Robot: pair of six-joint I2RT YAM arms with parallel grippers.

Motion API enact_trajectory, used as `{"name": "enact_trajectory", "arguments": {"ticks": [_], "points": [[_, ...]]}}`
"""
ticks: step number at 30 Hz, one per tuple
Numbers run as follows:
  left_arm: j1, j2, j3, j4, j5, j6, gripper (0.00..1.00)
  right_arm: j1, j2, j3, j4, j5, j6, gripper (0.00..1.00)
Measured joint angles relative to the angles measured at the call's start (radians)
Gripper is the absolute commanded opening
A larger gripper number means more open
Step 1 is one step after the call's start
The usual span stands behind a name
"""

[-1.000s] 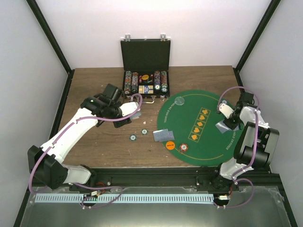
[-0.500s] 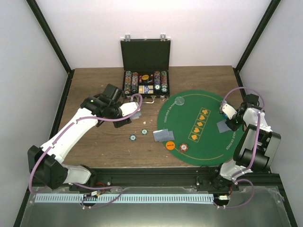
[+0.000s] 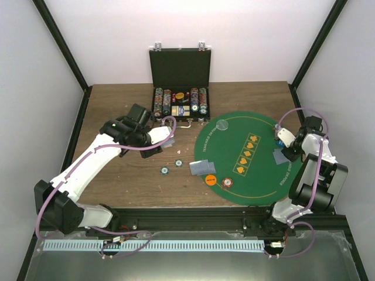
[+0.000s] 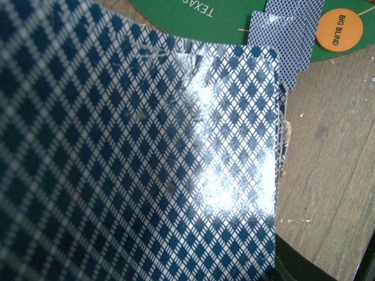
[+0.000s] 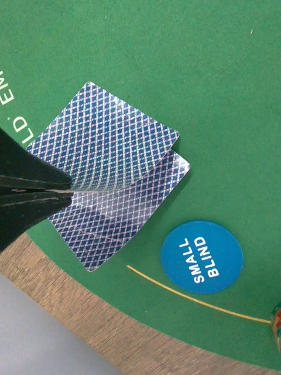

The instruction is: Distribute texas hold em gaming equipment

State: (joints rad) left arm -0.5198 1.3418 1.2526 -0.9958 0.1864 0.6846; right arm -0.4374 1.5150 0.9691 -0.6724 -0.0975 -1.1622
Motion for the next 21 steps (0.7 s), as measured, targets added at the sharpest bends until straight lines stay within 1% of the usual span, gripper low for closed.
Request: {"name": "enact_trajectory", "arguments": {"ticks": [7, 8, 9, 12, 15, 17, 19, 21], "points": [[0.0, 0.0, 0.0, 0.0, -0.002, 0.0, 0.43, 0.0, 0.011, 0.0, 0.026, 0.027, 0.019, 0.01], [0.0, 0.0, 0.0, 0.0, -0.002, 0.0, 0.43, 0.0, 0.014, 0.0, 0.03, 0.031, 0.023, 0.02], [0.0, 0.0, 0.0, 0.0, -0.003, 0.0, 0.43, 0.0, 0.017, 0.0, 0.033, 0.035, 0.026, 0.04], [0.0, 0.003, 0.0, 0.0, -0.003, 0.0, 0.43, 0.0, 0.022, -0.003, 0.048, 0.054, 0.031, 0.17], [0.0, 0.009, 0.0, 0.0, -0.003, 0.0, 0.43, -0.002, 0.027, -0.014, 0.072, 0.081, 0.037, 0.24], [0.0, 0.012, 0.0, 0.0, -0.005, 0.0, 0.43, -0.003, 0.029, -0.026, 0.081, 0.098, 0.04, 0.34], [0.0, 0.013, 0.0, 0.0, -0.006, 0.0, 0.43, -0.005, 0.03, -0.034, 0.089, 0.11, 0.043, 0.4], [0.0, 0.013, 0.0, 0.0, -0.006, 0.0, 0.43, -0.006, 0.03, -0.036, 0.093, 0.121, 0.047, 0.53]]}}
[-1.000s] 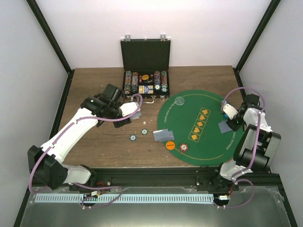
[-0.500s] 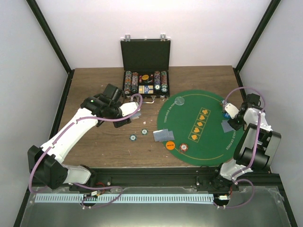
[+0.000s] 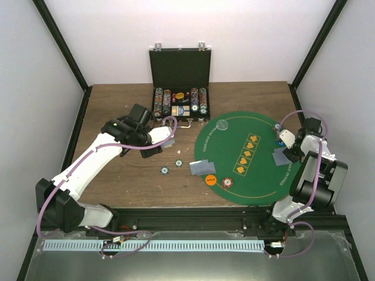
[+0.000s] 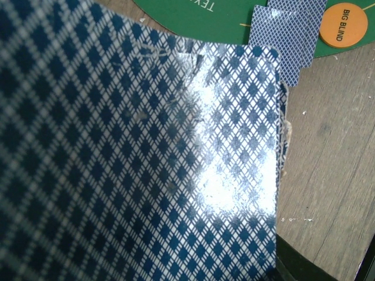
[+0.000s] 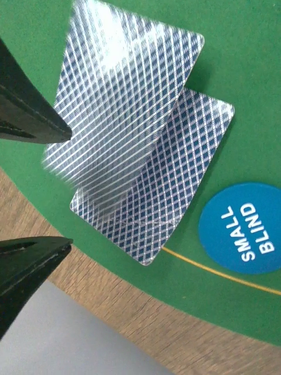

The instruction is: Distribute texas hold em gaming equipment

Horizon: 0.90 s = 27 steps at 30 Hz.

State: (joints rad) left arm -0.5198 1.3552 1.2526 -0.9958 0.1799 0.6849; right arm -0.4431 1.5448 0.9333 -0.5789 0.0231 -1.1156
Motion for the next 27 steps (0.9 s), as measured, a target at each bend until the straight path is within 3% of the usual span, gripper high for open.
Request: {"name": "enact_trajectory", "arguments": {"ticks": [8, 19, 23, 27], "points": [[0.0, 0.0, 0.0, 0.0, -0.002, 0.0, 0.44, -0.001, 0.0, 0.006, 0.043, 0.032, 0.024, 1.0], [0.0, 0.0, 0.0, -0.002, 0.006, 0.0, 0.44, -0.001, -0.014, 0.167, 0.177, 0.066, 0.113, 1.0], [0.0, 0.0, 0.002, -0.006, 0.021, 0.0, 0.44, -0.001, -0.044, 0.321, 0.29, 0.029, 0.307, 1.0], [0.0, 0.0, 0.011, -0.018, 0.035, 0.003, 0.43, -0.004, -0.125, 0.428, 0.403, -0.155, 0.603, 1.0]]}}
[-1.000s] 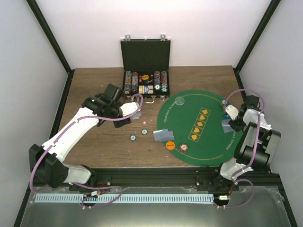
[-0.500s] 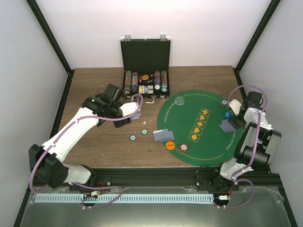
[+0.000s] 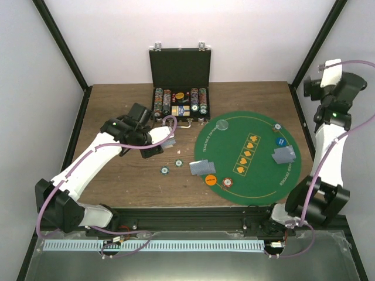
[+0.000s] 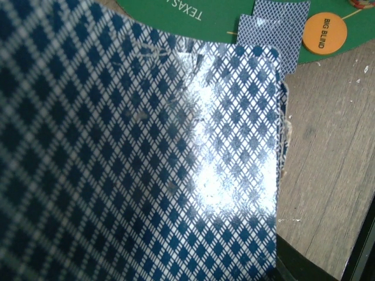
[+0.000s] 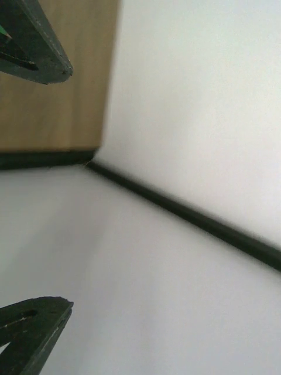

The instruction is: Distribute texas hold em gaming equipment

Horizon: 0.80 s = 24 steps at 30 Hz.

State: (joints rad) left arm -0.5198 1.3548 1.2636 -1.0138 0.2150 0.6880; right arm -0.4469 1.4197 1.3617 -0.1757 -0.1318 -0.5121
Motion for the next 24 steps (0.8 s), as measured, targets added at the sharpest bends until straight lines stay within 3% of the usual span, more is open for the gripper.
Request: {"name": "enact_trajectory", "arguments": {"ticks": [4, 10, 17, 24], "points": [[0.0, 0.0, 0.027, -0.017, 0.016, 0.002, 0.43, 0.087, -0.117, 0.003, 0.054, -0.194, 0.219, 1.0], [0.004, 0.0, 0.087, -0.057, 0.07, 0.004, 0.43, 0.439, -0.183, -0.072, 0.059, -0.396, 0.431, 1.0], [0.01, 0.001, 0.113, -0.083, 0.089, 0.003, 0.43, 0.674, -0.112, -0.162, -0.016, -0.592, 0.641, 0.98], [0.014, 0.005, 0.115, -0.089, 0.089, -0.004, 0.43, 0.896, 0.085, -0.182, -0.045, -0.781, 0.774, 0.93]]}}
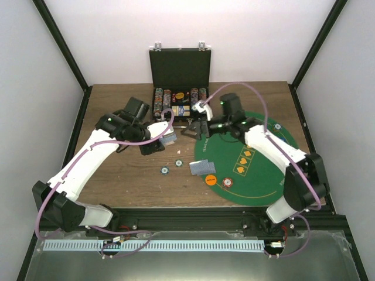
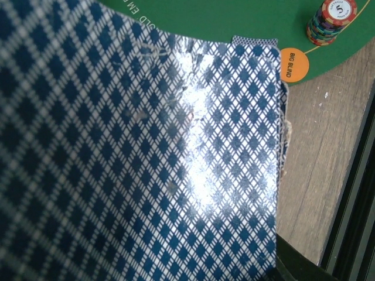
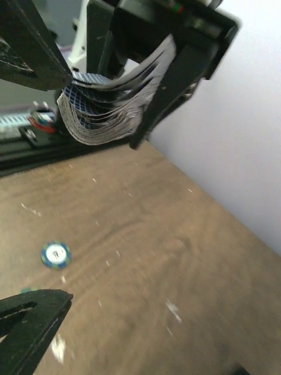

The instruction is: Distribute texas hold em gaming equipment

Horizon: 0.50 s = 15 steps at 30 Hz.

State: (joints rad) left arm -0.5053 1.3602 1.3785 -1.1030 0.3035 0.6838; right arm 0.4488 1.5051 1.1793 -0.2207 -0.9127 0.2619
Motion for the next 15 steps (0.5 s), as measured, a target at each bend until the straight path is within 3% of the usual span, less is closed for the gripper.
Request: {"name": "enact_trajectory", "arguments": {"ticks": [5, 15], "points": [[0.001, 0.003, 0.0, -0.001, -0.002, -0.003, 0.43, 0.079, 0.097, 0.0, 0.046, -0.085, 0.09, 0.9], [0.001, 0.003, 0.0, -0.002, -0.004, -0.003, 0.43, 0.088, 0.121, 0.045, 0.114, -0.142, 0.137, 0.89]]}}
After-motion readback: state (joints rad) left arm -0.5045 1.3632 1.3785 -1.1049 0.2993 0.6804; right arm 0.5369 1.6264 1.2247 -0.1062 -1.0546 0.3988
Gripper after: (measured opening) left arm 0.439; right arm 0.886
